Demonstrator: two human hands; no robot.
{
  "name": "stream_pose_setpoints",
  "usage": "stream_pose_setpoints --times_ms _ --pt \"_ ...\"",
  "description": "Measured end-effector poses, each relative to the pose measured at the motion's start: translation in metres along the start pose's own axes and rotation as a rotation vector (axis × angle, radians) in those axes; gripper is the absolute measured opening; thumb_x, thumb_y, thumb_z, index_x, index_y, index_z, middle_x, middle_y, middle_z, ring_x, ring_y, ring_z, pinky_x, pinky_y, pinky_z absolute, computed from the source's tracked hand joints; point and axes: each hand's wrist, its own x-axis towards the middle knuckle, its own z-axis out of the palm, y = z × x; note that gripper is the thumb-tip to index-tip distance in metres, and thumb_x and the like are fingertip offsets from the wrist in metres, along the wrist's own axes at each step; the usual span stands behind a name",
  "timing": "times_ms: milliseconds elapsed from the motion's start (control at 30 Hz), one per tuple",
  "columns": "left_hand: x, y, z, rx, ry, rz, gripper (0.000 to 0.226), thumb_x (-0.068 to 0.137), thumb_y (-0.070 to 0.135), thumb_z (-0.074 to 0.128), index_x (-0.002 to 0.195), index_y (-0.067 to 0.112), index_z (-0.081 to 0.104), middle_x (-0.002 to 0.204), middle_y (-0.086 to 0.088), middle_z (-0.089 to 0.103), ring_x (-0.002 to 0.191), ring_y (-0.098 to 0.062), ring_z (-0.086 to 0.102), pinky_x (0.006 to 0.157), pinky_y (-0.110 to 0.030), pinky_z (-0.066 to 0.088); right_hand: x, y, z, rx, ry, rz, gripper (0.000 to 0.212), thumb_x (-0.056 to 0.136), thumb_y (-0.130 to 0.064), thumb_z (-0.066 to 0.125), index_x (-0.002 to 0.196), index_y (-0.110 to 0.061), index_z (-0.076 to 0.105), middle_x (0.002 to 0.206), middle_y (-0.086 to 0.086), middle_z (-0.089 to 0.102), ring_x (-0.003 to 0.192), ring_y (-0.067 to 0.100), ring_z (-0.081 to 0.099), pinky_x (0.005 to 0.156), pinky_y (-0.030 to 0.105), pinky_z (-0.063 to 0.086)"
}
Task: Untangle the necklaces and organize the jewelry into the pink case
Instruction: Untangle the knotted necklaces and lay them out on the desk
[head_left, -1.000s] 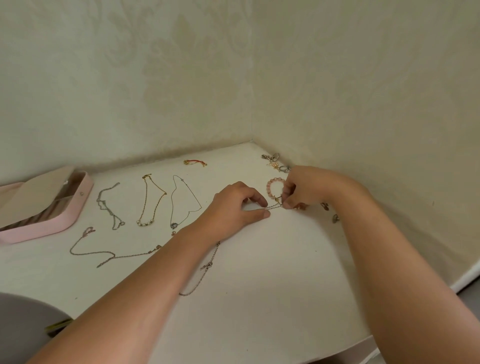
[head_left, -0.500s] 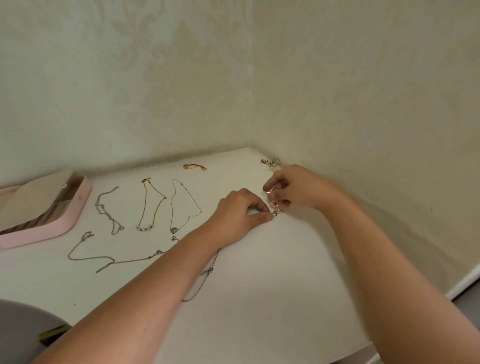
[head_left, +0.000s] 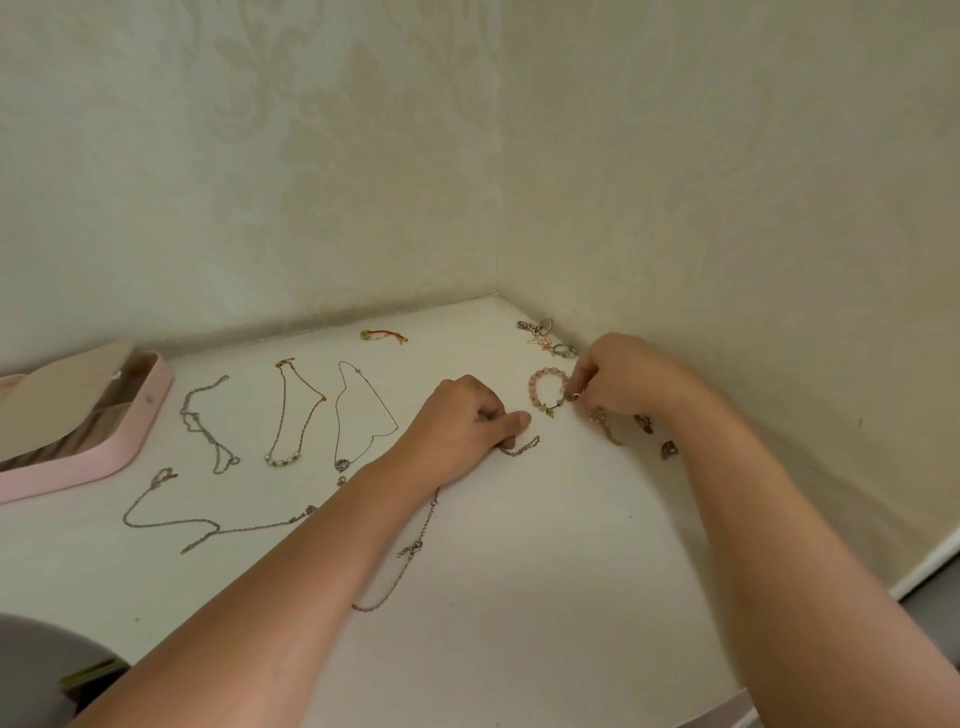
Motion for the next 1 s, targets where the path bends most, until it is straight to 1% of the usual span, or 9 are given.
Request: stream_pose_setpoints --times_ms 133,267,333,400,467,567,700,867,1000 --pt "0.0 0.0 -0.004 -0.042 0.015 -0.034 0.031 0.09 0.029 0.065 0.059 0.024 0.068 0.084 -0.022 0.067 0.061 -0.024 0.055 0.063 -0.03 0.044 -0.001 -0.005 -0.001 0.118 0.025 -0.153 0.02 0.082 -0.003 0.064 0.089 -0.019 0.074 0.073 -0.009 0.06 0.062 0.001 0.051 0.052 0.008 0.038" --pt "-0.002 -0.003 -0.015 -0.1 -0.058 -0.058 0.022 0.087 0.027 0.07 0.065 0.029 0.075 0.088 -0.014 0.071 0.077 -0.032 0.063 0.078 -0.04 0.051 0.001 -0.012 0.011 0.155 -0.095 -0.19 0.027 0.09 -0.001 0.053 0.094 -0.016 0.074 0.083 -0.005 0.065 0.074 0.008 0.056 0.064 0.013 0.039" --pt "-0.002 -0.006 -0.025 -0.035 -0.092 -0.076 0.013 0.089 0.029 0.067 0.083 0.023 0.077 0.083 0.001 0.072 0.077 -0.018 0.065 0.076 -0.03 0.05 0.003 -0.011 0.012 0.061 0.021 -0.197 0.024 0.093 -0.008 0.054 0.106 -0.013 0.073 0.101 -0.006 0.065 0.089 0.007 0.055 0.064 0.011 0.034" --pt "-0.002 -0.005 -0.038 0.04 -0.038 -0.089 0.015 0.091 0.03 0.063 0.094 0.021 0.075 0.083 0.016 0.067 0.072 0.004 0.058 0.064 -0.012 0.041 0.003 -0.012 0.013 0.134 0.068 -0.282 0.015 0.088 -0.015 0.066 0.101 -0.014 0.074 0.099 -0.009 0.068 0.082 0.004 0.055 0.06 0.009 0.035" --pt "-0.002 -0.004 -0.052 0.048 0.055 -0.09 0.011 0.092 0.028 0.061 0.094 0.026 0.072 0.093 0.014 0.067 0.081 0.0 0.06 0.063 -0.014 0.039 -0.003 -0.02 0.017 0.23 -0.045 -0.375 0.016 0.079 -0.024 0.077 0.093 -0.019 0.073 0.08 -0.012 0.065 0.068 0.002 0.055 0.057 0.007 0.038" --pt "-0.013 0.006 -0.069 0.04 0.129 -0.101 0.008 0.091 0.027 0.063 0.091 0.027 0.071 0.096 0.012 0.068 0.083 -0.009 0.064 0.058 -0.017 0.044 -0.009 -0.033 0.03 0.179 -0.234 -0.413 0.017 0.076 -0.028 0.08 0.087 -0.021 0.068 0.072 -0.01 0.064 0.058 0.0 0.057 0.058 0.013 0.043" --pt "-0.046 0.024 -0.073 0.122 0.093 -0.058 0.006 0.089 0.025 0.066 0.091 0.025 0.071 0.089 0.012 0.066 0.063 0.01 0.057 0.053 -0.003 0.037 -0.02 -0.038 0.025 -0.021 -0.21 -0.41 0.009 0.087 -0.024 0.068 0.088 -0.015 0.069 0.072 -0.01 0.061 0.062 0.002 0.052 0.051 0.008 0.037" --pt "-0.117 0.01 -0.048 0.266 0.063 0.025 0.013 0.092 0.022 0.06 0.102 0.025 0.067 0.095 0.018 0.059 0.09 0.008 0.054 0.074 -0.003 0.038 -0.05 -0.027 0.029 -0.166 -0.071 -0.331 0.011 0.093 -0.019 0.059 0.094 -0.009 0.063 0.087 0.0 0.058 0.08 0.014 0.051 0.052 0.013 0.033" --pt "-0.144 -0.016 -0.04 0.291 0.023 0.139 0.022 0.097 0.021 0.052 0.116 0.021 0.063 0.111 0.016 0.059 0.103 0.007 0.051 0.087 -0.002 0.033 -0.068 -0.004 0.028 -0.205 0.053 -0.143 0.019 0.095 -0.016 0.054 0.1 0.0 0.063 0.104 0.015 0.066 0.088 0.024 0.057 0.062 0.028 0.034"
